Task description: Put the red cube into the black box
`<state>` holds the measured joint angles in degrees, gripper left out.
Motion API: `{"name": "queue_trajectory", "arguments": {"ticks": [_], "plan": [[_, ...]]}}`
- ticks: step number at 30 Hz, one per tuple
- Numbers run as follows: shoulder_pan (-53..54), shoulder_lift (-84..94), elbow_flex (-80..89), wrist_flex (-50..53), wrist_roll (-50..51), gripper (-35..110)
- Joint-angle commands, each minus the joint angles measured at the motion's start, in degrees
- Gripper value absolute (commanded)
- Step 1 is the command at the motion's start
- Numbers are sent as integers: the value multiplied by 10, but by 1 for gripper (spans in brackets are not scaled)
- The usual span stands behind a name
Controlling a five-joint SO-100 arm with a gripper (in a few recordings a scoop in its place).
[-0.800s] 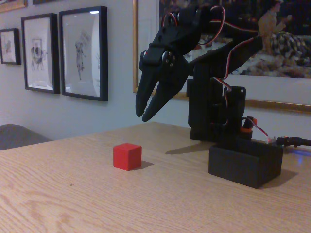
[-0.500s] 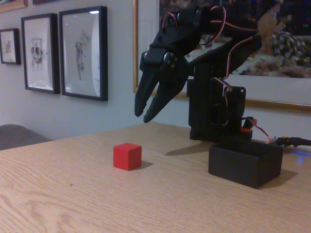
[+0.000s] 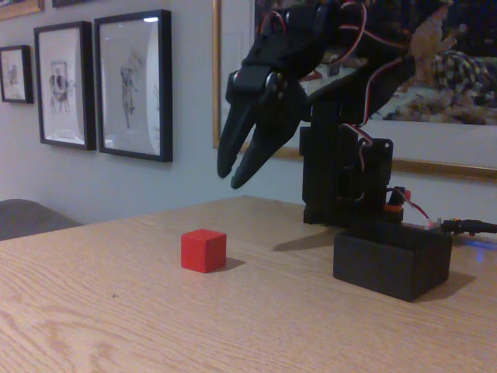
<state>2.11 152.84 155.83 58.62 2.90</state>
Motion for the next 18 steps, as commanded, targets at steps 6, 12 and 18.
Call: {"name": "queue_trajectory", "arguments": {"ticks": [6, 12, 18], "plan": [[-9, -224, -103, -36, 23, 29], [-2, -257, -152, -24, 34, 34], [14, -347, -186, -37, 36, 32]]}}
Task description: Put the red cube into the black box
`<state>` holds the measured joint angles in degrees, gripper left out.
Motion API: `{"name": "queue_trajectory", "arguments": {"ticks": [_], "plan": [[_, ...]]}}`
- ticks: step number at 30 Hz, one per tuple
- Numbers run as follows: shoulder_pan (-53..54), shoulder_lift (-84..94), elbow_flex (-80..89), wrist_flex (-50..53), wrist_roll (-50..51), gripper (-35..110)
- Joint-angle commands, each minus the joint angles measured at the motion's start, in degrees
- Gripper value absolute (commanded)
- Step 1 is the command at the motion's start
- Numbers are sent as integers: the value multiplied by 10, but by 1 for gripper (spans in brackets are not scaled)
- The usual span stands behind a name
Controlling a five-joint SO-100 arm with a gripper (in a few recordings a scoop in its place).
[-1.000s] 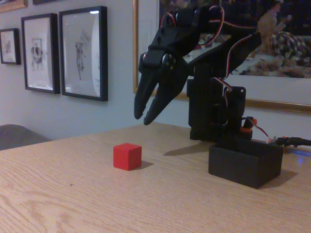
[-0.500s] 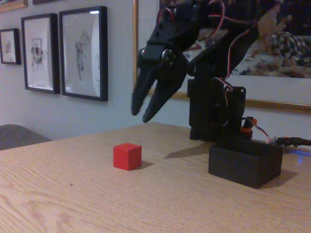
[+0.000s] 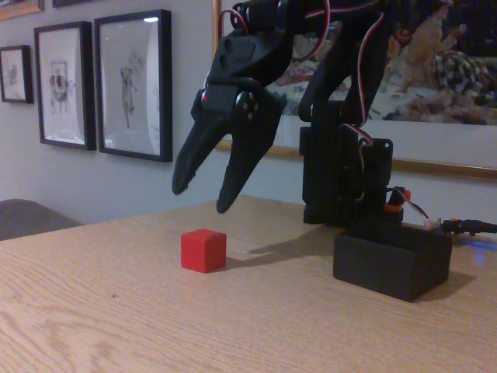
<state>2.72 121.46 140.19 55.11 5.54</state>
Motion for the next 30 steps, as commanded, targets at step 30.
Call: {"name": "queue_trajectory", "arguments": {"ticks": [30], "plan": [[28, -220, -112, -31, 22, 16]]}}
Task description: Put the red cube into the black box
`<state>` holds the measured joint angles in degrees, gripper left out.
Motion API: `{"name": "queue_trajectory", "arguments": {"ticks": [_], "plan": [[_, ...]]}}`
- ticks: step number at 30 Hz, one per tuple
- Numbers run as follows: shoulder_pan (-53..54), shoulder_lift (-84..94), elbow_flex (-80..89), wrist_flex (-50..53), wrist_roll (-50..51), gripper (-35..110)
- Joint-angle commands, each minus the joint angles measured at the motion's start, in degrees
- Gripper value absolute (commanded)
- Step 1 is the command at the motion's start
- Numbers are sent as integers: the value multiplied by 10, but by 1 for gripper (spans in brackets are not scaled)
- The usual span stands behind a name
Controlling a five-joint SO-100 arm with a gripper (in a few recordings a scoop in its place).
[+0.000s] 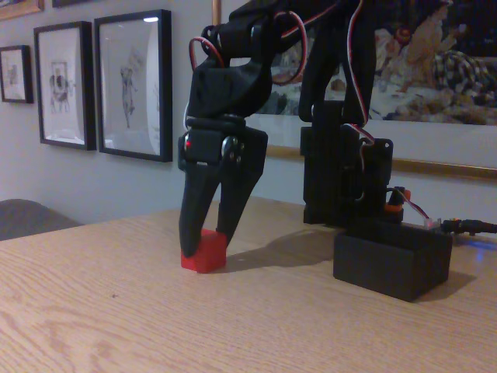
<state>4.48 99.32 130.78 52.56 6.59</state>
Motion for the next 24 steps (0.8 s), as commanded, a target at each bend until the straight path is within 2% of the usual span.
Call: {"name": "queue_trajectory", "arguments": {"ticks": [1, 10, 16, 20, 24], "plan": [[11, -4, -19, -6, 11, 15], [11, 10, -17, -8, 9, 2], [41, 214, -13, 126, 5, 1], [113, 316, -63, 258, 1, 1], [233, 368, -36, 250, -37, -2]]}}
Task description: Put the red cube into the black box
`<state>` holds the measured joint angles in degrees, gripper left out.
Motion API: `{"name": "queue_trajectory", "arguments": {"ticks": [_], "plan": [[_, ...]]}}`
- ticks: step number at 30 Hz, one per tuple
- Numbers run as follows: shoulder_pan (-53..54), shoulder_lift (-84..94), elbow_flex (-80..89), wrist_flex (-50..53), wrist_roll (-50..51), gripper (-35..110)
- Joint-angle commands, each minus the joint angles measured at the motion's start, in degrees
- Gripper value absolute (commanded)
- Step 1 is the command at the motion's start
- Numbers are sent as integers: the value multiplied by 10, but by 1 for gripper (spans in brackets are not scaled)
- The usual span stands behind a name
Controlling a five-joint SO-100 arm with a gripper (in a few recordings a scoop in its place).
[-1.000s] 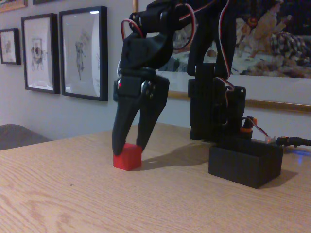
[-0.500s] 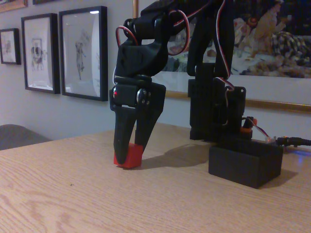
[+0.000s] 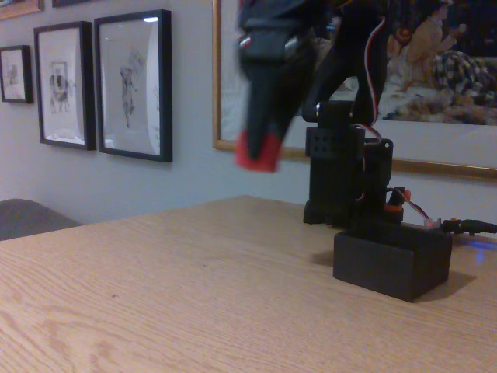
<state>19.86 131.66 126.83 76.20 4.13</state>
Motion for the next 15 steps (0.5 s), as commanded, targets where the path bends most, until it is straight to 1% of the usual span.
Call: {"name": "queue_trajectory", "arguments": {"ticks": [1, 5, 8, 15], "plan": [[100, 43, 4, 12, -15, -1], [149, -17, 12, -7, -29, 2], [180, -90, 33, -53, -40, 4], [256, -214, 8, -95, -91, 3]]}}
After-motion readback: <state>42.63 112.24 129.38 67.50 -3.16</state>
